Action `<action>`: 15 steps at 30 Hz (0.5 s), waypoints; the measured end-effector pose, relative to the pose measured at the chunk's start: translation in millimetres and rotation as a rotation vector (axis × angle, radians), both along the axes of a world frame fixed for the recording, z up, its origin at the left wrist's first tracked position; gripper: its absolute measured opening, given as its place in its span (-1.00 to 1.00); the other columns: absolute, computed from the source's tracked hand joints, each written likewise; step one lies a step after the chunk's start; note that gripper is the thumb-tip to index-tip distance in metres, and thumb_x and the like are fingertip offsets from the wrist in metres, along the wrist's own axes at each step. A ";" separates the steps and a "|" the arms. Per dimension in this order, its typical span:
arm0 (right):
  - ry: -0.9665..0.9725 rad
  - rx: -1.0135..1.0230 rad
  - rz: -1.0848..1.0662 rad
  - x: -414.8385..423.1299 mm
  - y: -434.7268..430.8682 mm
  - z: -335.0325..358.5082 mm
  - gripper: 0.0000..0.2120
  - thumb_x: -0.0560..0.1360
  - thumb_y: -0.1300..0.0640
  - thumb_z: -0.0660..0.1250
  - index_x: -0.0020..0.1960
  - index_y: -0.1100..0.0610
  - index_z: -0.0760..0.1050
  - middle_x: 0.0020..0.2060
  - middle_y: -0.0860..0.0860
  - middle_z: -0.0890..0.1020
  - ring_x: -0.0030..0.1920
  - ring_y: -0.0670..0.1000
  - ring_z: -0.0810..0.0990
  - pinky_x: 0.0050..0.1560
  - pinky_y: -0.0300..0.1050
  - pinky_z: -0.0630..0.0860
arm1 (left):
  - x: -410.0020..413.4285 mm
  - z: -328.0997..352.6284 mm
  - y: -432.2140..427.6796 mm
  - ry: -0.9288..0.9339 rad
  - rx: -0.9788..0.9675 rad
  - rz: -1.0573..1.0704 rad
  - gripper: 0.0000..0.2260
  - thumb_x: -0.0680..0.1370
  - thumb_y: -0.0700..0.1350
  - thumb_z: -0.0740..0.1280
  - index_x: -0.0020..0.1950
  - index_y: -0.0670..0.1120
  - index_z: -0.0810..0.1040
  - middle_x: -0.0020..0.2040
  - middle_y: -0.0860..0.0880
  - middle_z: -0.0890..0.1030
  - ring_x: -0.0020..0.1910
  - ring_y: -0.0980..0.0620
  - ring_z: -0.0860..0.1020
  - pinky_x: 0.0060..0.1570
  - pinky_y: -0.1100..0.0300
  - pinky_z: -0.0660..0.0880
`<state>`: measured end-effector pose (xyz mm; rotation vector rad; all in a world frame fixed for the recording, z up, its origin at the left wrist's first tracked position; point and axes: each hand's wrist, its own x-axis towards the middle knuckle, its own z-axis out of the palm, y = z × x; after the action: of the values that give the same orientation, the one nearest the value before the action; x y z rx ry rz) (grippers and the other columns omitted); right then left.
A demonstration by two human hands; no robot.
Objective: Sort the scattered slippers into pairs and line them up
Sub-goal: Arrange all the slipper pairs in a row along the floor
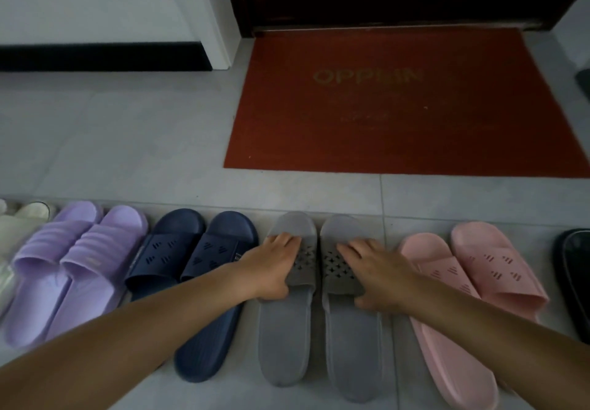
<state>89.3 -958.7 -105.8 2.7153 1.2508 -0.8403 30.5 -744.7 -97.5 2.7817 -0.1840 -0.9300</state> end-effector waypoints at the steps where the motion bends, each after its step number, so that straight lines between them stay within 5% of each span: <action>1: 0.000 0.003 -0.014 -1.5 0.2 -2.8 -0.11 0.31 -0.13 0.37 0.47 0.08 -0.01 0.35 0.06 0.23 0.34 0.13 0.24 0.17 0.11 0.47 | -1.1 -2.0 -1.1 -0.011 -0.002 0.006 -0.23 0.39 -0.06 0.38 0.50 -0.11 0.05 0.41 -0.09 0.20 0.40 -0.11 0.22 0.20 -0.07 0.45; 5: -0.001 0.029 -0.069 -2.7 0.6 -9.5 -0.09 0.27 -0.16 0.39 0.45 0.06 0.01 0.28 0.08 0.26 0.30 0.16 0.27 0.14 0.10 0.49 | -5.4 -5.4 -7.3 -0.091 -0.005 0.044 -0.15 0.40 0.20 0.36 0.52 -0.08 0.02 0.43 -0.07 0.23 0.42 -0.10 0.21 0.25 -0.07 0.41; 10: 0.046 0.046 -0.092 -0.2 -1.4 -8.2 -0.14 0.26 -0.15 0.39 0.42 0.03 0.07 0.25 0.08 0.27 0.29 0.16 0.29 0.12 0.13 0.50 | -2.4 -4.7 -10.6 -0.138 -0.030 0.056 -0.25 0.35 0.13 0.39 0.45 -0.02 0.16 0.33 -0.03 0.33 0.34 -0.08 0.30 0.14 -0.05 0.48; 15: 0.049 0.051 -0.086 -7.2 -0.3 1.8 -0.11 0.29 -0.22 0.38 0.45 0.05 0.03 0.30 0.09 0.25 0.33 0.17 0.25 0.16 0.13 0.47 | -3.4 -6.1 -12.4 -0.095 -0.005 0.037 -0.17 0.34 0.19 0.38 0.48 0.00 0.08 0.35 -0.03 0.29 0.36 -0.08 0.28 0.19 -0.04 0.46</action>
<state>82.1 -959.0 -104.0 2.8236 1.1872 -0.9008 27.1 -757.1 -103.6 2.8170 -0.1488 -0.7888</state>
